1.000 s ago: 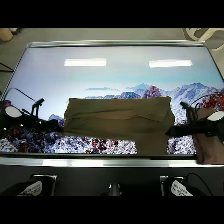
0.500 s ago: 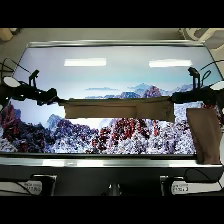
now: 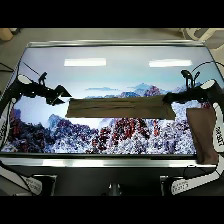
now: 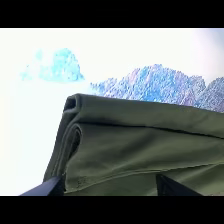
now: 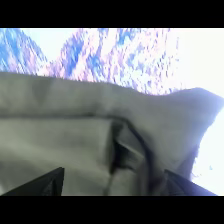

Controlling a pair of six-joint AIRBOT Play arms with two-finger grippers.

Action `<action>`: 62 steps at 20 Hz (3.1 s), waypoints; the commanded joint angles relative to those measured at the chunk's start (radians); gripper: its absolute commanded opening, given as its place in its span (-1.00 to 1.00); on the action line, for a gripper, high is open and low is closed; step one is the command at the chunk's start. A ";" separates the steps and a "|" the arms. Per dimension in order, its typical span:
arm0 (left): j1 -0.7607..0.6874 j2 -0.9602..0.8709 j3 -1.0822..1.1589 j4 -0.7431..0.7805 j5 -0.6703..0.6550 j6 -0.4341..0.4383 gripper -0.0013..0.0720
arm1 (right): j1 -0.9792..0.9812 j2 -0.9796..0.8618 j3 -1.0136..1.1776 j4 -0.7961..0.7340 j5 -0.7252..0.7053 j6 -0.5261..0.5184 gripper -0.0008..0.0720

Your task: Fold the shirts.

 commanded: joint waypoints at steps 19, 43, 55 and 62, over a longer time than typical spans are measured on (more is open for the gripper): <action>-0.477 0.126 0.019 -0.025 0.253 0.032 -0.89 | 0.038 0.031 0.008 0.272 0.272 -0.006 -0.90; -0.367 0.322 0.021 0.003 0.341 0.021 -0.91 | 0.602 0.230 0.008 0.315 0.033 0.121 -0.90; -0.249 0.770 0.016 0.370 0.019 0.032 -0.91 | 0.394 0.093 0.004 -0.070 0.308 0.168 0.86; -0.272 0.766 -0.094 0.361 0.023 0.021 -0.91 | 0.365 0.068 -0.275 0.137 0.084 0.237 0.85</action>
